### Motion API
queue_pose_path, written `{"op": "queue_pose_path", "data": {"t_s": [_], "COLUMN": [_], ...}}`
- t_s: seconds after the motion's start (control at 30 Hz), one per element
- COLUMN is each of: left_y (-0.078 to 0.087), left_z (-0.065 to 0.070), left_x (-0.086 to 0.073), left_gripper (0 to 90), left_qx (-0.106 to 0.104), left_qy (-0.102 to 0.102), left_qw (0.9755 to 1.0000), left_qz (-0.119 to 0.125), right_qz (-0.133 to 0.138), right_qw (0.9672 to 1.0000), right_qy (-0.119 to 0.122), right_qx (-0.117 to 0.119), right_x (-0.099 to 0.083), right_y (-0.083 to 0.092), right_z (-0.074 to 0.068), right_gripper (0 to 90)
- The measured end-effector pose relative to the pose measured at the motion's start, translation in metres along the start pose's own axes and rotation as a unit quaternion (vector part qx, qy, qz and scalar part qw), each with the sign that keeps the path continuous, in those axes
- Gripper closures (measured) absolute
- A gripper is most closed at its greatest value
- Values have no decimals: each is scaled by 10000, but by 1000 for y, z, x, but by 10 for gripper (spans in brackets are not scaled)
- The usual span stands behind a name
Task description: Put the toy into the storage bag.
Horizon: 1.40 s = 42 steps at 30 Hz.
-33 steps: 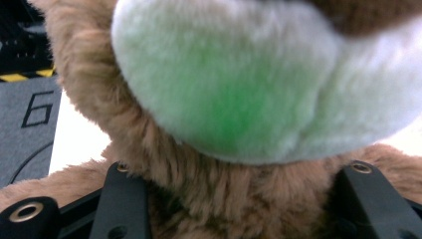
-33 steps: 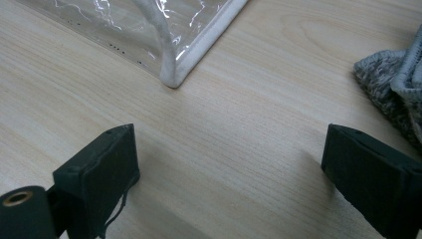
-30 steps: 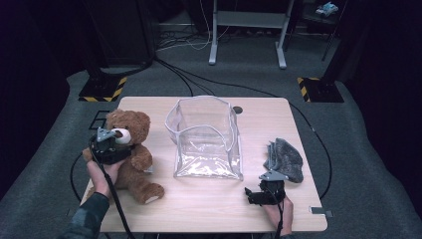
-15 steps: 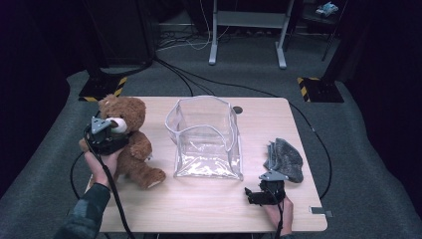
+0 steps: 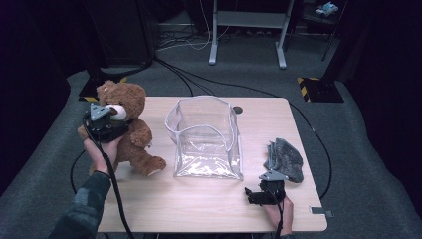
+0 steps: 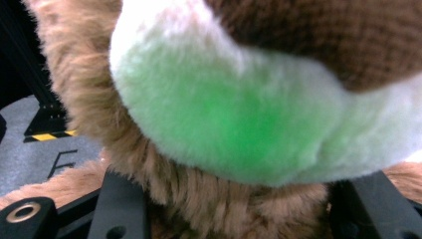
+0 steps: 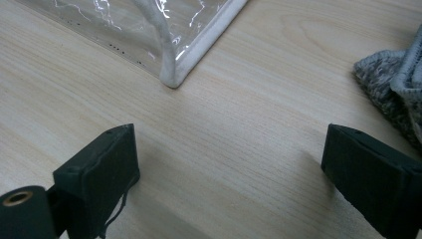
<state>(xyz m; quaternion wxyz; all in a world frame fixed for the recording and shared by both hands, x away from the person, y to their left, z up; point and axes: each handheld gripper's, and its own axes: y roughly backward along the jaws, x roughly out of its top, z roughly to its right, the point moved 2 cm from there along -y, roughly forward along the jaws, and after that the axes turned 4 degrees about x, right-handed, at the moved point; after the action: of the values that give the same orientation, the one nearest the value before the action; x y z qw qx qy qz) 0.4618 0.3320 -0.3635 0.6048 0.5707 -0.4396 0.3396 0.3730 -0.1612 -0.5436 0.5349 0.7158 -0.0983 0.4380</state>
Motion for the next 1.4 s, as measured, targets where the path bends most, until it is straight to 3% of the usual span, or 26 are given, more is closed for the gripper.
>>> {"op": "queue_pose_path", "data": {"t_s": [0.9, 1.4], "left_y": [-4, -7], "left_z": [2, 1], "left_x": [67, 99], "left_gripper": [460, 455], "left_qx": [228, 448], "left_qy": [-182, -117], "left_qw": [9991, 9976], "left_qz": [318, 514], "right_qz": [-2, 6], "right_qw": [10000, 10000], "right_qy": [0, -22], "right_qx": [1, -16], "right_x": [0, 0], "right_y": [0, 0], "right_z": [0, 0], "right_gripper": [69, 69]}}
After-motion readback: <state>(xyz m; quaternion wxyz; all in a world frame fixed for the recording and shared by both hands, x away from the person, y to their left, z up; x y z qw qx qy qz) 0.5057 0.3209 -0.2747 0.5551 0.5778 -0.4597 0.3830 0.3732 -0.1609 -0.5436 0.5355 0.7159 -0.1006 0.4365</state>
